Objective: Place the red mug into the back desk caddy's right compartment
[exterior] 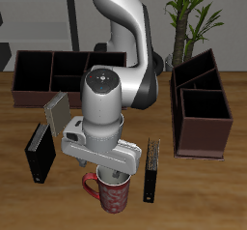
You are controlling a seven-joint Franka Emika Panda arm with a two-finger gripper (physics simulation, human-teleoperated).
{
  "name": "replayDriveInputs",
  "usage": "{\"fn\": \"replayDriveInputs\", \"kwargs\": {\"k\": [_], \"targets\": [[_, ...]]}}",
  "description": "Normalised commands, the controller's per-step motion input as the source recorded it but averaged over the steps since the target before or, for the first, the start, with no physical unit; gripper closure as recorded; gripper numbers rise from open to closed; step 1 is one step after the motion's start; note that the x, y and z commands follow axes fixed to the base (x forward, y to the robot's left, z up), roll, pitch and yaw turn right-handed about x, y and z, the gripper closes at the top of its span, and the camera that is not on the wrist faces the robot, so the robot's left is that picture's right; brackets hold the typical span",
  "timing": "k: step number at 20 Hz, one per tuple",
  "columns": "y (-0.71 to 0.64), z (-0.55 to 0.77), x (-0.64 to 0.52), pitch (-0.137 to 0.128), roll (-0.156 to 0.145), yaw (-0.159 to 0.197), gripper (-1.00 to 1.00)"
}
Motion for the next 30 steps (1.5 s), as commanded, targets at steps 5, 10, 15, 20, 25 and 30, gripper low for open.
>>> {"fn": "replayDriveInputs", "kwargs": {"k": [5, 10, 15, 20, 25, 30], "targets": [[0.1, -0.21, -0.02, 0.029, 0.024, -0.012, 1.0], [0.21, 0.06, -0.02, -0.004, 0.033, -0.008, 1.0], [0.1, 0.18, 0.0, -0.029, 0.013, -0.009, 1.0], [-0.02, 0.32, -0.06, -0.05, 0.013, -0.003, 1.0], [-0.02, 0.54, -0.13, -0.073, 0.002, -0.001, 1.0], [-0.12, 0.74, -0.27, -0.083, -0.011, 0.012, 1.0]]}}
